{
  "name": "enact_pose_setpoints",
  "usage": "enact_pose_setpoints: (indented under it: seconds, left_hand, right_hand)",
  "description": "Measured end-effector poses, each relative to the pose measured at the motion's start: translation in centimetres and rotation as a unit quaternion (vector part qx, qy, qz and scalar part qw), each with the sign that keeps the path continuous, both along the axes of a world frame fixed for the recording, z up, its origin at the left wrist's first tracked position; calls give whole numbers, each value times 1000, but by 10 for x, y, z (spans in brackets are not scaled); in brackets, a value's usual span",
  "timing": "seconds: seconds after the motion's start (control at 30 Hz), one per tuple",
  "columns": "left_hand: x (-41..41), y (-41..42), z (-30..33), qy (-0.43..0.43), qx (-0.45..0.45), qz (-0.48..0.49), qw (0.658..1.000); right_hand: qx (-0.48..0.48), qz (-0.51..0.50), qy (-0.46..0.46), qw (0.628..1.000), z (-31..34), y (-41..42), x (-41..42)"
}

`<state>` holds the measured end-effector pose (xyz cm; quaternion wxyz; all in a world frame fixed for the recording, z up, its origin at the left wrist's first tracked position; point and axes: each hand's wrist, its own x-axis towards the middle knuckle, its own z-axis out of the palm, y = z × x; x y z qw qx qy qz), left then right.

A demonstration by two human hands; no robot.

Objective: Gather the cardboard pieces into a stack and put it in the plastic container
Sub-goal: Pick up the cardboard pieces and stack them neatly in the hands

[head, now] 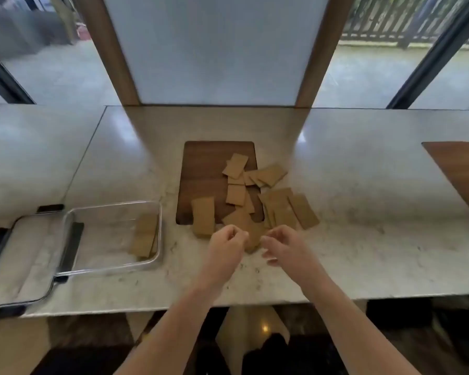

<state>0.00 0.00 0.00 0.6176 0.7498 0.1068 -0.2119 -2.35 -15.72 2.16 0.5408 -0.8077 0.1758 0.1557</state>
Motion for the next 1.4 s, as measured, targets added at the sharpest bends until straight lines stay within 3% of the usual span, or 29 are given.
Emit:
enact_pose_setpoints:
  seconds: [0.27,0.4,0.53,0.73,0.83,1.03,1.2,1.4]
  left_hand:
    - [17,-9,-36,50,51,48,996]
    - [29,-5,-53,86,95,167,978]
    - [55,9,-70,102,151,208,961]
    - [87,32,-100,117,204,273,933]
    - [103,41,-111,101,229,271,930]
    - [119,46,-109,125,166,247,946]
    - [119,58,-126,184,67,266,944]
    - [102,61,-122,172,-77,309,932]
  right_hand:
    - [4,-13,76,997,-58,-7,32]
    - [36,23,129,991,-95,10,57]
    - [52,47,170,983,-109,40,88]
    - [97,-8,163,982,-117,65,146]
    - [49,-18,149,987,-127,79,168]
    - [-97,89,90,987,-138,100,187]
    - [-127,109,174,970,-157,113,194]
    - [-265,145,25,953,-148,122,152]
